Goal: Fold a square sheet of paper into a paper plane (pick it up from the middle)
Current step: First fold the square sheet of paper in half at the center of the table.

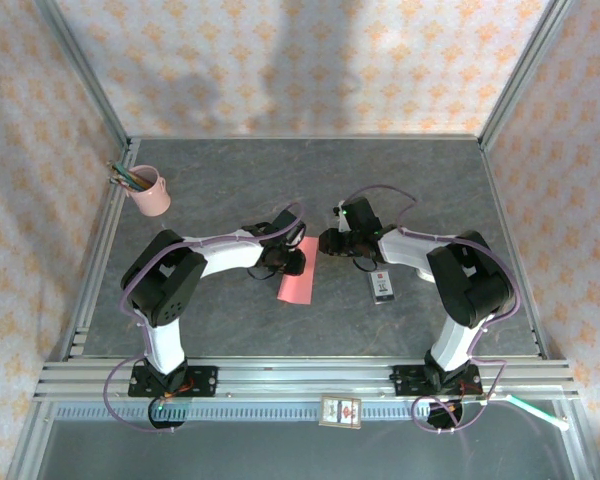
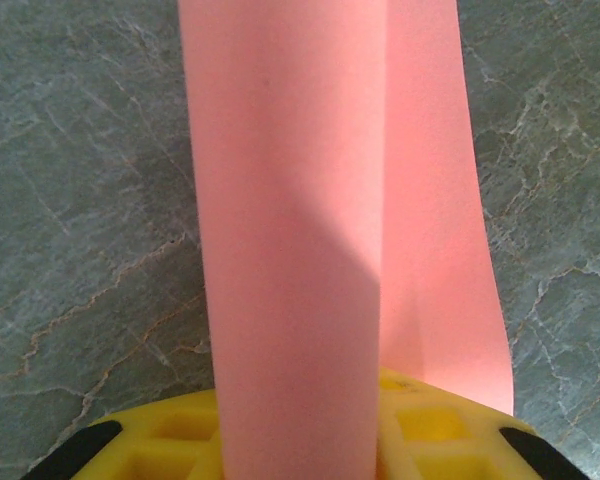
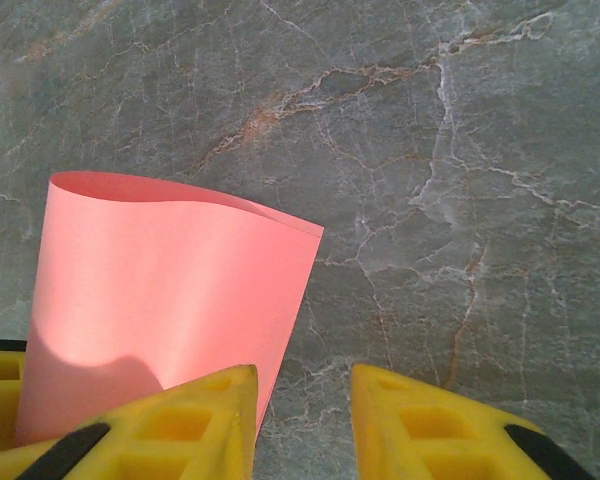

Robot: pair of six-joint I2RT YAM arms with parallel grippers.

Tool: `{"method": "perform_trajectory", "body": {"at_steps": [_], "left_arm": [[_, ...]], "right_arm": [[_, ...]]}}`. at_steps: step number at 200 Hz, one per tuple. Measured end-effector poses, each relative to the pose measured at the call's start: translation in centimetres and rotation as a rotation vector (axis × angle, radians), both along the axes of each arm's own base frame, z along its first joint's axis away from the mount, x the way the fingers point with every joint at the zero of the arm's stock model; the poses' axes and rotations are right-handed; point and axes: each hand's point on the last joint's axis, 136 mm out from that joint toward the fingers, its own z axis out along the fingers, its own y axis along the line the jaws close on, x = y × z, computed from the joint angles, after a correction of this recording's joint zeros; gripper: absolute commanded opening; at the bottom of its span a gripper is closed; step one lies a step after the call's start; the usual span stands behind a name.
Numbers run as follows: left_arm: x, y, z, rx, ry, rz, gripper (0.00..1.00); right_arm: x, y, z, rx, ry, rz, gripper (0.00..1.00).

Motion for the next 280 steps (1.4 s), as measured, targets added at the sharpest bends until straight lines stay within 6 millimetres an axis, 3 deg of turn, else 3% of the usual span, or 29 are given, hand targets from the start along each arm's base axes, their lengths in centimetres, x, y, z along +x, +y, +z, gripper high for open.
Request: {"method": "perform_trajectory", "body": {"at_steps": [106, 186, 280], "left_arm": [[-0.01, 0.1, -0.08, 0.001, 0.0, 0.009, 0.27], [0.13, -0.02, 0.28, -0.018, -0.01, 0.03, 0.32], [0.15, 0.15, 0.43, -0.028, -0.013, 0.037, 0.24]], "right_arm": [[0.01, 0.0, 0.01, 0.0, 0.0, 0.0, 0.3], [-0.3, -0.08, -0.31, -0.001, 0.01, 0.003, 0.3], [-0.39, -0.07, -0.36, 0.0, 0.012, 0.004, 0.3]]}}
